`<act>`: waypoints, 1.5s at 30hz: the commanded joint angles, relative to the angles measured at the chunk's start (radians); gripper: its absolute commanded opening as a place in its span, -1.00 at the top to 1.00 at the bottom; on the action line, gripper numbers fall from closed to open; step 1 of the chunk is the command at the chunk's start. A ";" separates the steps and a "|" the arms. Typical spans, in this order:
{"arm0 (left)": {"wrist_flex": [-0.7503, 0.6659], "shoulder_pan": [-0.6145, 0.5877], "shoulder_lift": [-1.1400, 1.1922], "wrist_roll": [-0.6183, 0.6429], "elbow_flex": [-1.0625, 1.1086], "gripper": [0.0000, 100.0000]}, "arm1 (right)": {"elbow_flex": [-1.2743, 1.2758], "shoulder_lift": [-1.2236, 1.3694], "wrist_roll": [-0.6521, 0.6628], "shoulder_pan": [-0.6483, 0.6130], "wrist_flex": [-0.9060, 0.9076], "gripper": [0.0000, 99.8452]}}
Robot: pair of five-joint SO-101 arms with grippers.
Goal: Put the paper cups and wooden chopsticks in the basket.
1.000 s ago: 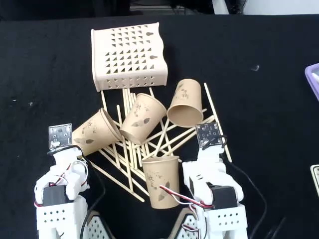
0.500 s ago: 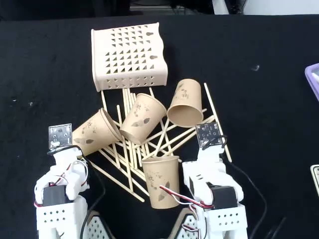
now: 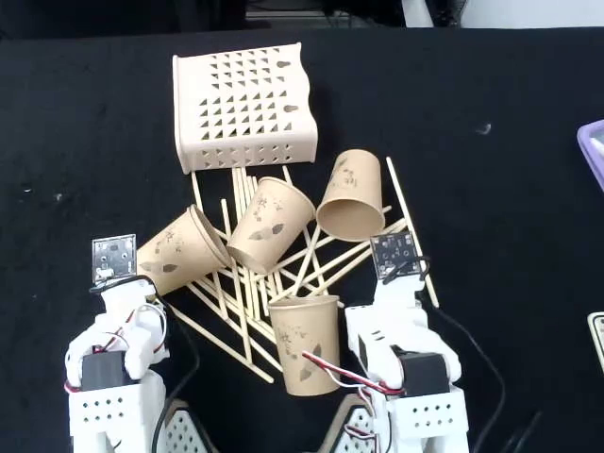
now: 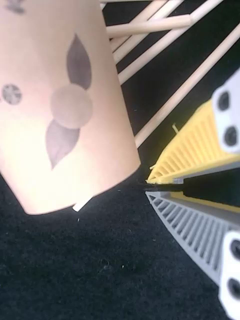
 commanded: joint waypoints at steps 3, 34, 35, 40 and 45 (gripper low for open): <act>0.005 0.012 -0.003 0.000 0.021 0.93 | -0.004 -0.096 -0.008 0.017 0.006 0.98; 0.003 -0.268 -0.003 -0.002 -0.450 0.93 | -0.005 -0.096 -0.006 0.057 -0.152 0.98; 0.003 -0.286 -0.003 -0.002 -0.495 0.93 | -0.007 -0.096 -0.006 0.057 -0.178 0.98; -0.052 -0.308 -0.003 -0.002 -0.684 0.93 | -0.116 -0.096 -0.006 0.060 -0.265 0.98; -0.301 -0.292 0.008 -0.032 -0.699 0.77 | -0.392 -0.096 -0.006 0.060 -0.265 0.98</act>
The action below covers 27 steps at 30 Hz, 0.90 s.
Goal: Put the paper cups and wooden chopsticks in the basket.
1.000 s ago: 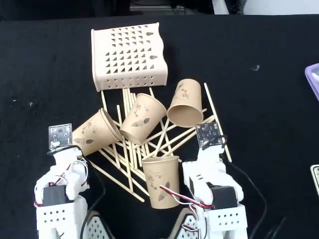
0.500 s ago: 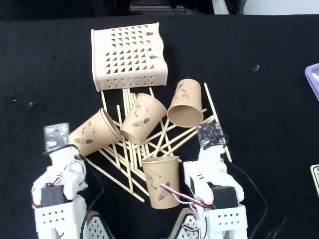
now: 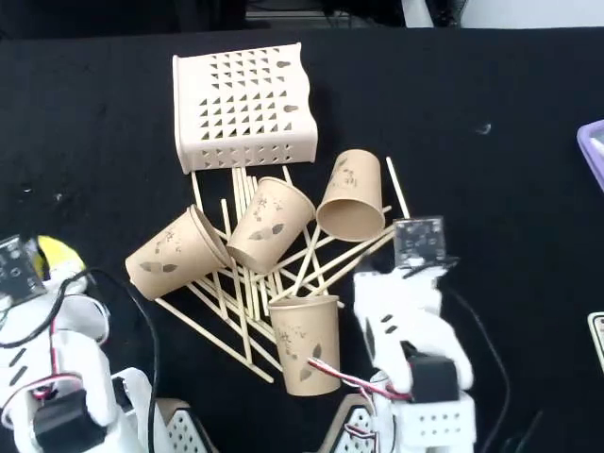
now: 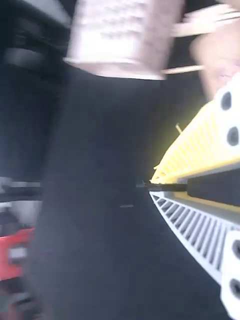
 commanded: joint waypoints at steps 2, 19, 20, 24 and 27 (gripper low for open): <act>-0.221 0.013 0.025 -0.083 -0.048 0.61 | -0.266 -0.096 -0.003 0.015 -0.026 0.97; -0.295 0.302 1.054 -0.054 -0.519 0.52 | -0.871 0.295 0.176 0.009 0.017 0.69; -0.261 0.321 1.146 -0.054 -0.587 0.52 | -0.940 0.386 0.176 0.009 0.043 0.68; -0.157 0.369 1.476 -0.052 -0.863 0.52 | -1.167 0.739 0.144 0.008 0.173 0.64; -0.092 0.386 1.682 -0.051 -1.070 0.52 | -1.233 0.947 0.094 0.009 0.221 0.61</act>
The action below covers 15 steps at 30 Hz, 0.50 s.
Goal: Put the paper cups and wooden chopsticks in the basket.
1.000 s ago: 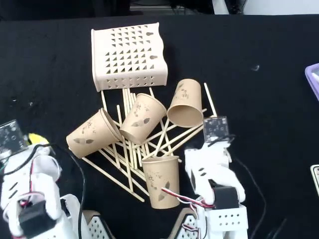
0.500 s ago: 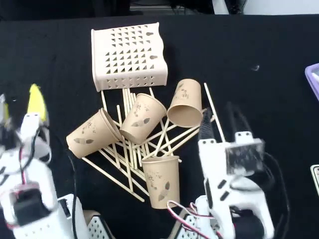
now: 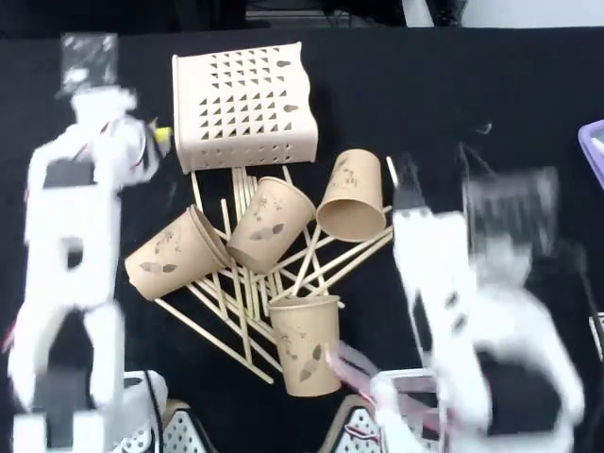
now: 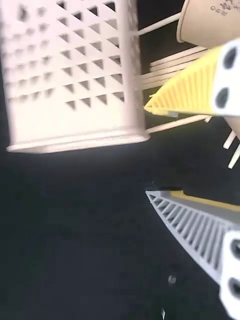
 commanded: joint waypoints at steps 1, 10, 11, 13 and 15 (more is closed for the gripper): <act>0.069 0.035 0.244 0.020 -0.321 0.52 | -0.097 0.288 -0.043 0.006 0.038 0.61; 0.209 0.030 0.695 0.092 -0.860 0.52 | 0.070 0.613 -0.081 0.005 -0.157 0.61; 0.229 0.030 0.732 0.092 -0.906 0.52 | 0.114 0.621 -0.084 0.005 -0.204 0.61; 0.265 0.028 0.799 0.092 -0.992 0.52 | 0.211 0.624 -0.086 0.005 -0.304 0.61; 0.293 0.028 0.865 0.092 -1.067 0.52 | 0.312 0.624 -0.086 -0.002 -0.402 0.61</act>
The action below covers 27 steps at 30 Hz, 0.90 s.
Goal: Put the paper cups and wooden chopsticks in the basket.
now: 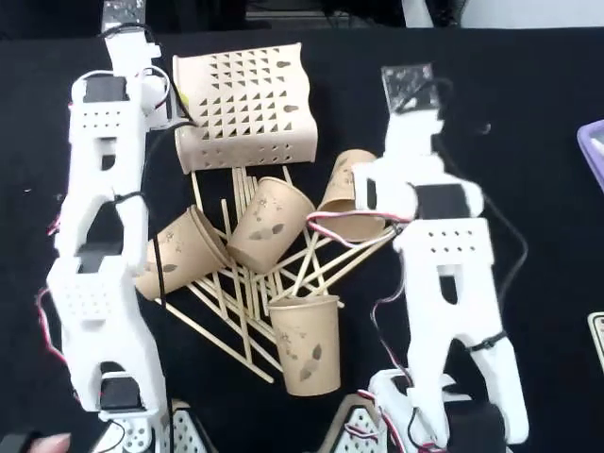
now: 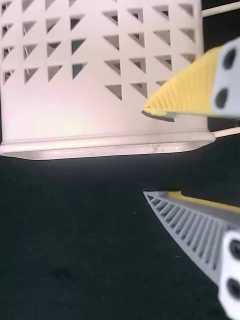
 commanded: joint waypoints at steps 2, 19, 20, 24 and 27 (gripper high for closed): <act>0.052 -0.002 0.098 0.009 -0.222 0.52 | 0.185 0.001 -0.008 -0.037 -0.232 0.61; 0.209 -0.166 0.302 0.000 -0.417 0.52 | 0.295 -0.001 -0.002 -0.146 -0.331 0.61; 0.207 -0.176 0.310 0.000 -0.417 0.52 | 0.295 -0.001 -0.002 -0.146 -0.331 0.61; 0.207 -0.216 0.331 0.000 -0.417 0.52 | 0.295 -0.001 -0.002 -0.146 -0.331 0.61; 0.207 -0.240 0.342 0.000 -0.417 0.52 | 0.295 -0.001 -0.002 -0.146 -0.331 0.61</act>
